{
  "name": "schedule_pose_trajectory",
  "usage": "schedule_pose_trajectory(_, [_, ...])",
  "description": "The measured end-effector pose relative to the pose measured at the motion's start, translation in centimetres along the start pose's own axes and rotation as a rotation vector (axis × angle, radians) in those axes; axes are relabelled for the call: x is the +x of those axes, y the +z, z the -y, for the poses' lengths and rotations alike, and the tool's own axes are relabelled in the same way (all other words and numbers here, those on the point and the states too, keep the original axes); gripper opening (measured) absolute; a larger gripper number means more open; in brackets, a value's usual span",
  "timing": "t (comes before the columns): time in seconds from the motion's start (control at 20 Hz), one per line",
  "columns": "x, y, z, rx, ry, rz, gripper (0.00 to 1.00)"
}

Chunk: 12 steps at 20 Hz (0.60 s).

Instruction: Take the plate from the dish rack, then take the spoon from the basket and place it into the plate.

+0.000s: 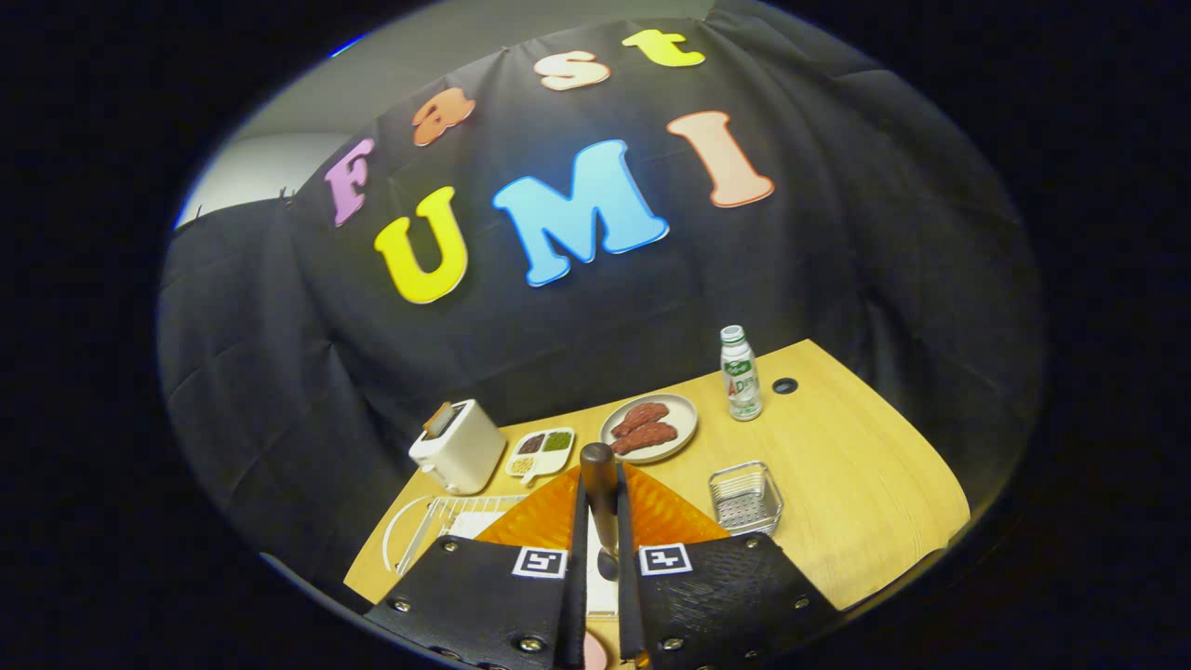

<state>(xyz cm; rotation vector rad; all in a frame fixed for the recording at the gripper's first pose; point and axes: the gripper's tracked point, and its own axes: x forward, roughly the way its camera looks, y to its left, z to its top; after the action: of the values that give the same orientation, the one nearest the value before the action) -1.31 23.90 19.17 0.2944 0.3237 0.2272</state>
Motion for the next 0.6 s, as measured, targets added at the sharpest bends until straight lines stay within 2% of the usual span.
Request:
schedule_pose_trajectory(0.3, [-1.6, -7.0, -8.1, -0.111, 0.141, -0.099, 0.14])
schedule_pose_trajectory(0.6, [-2.2, -13.4, -13.0, -0.22, 0.22, -0.172, 0.14])
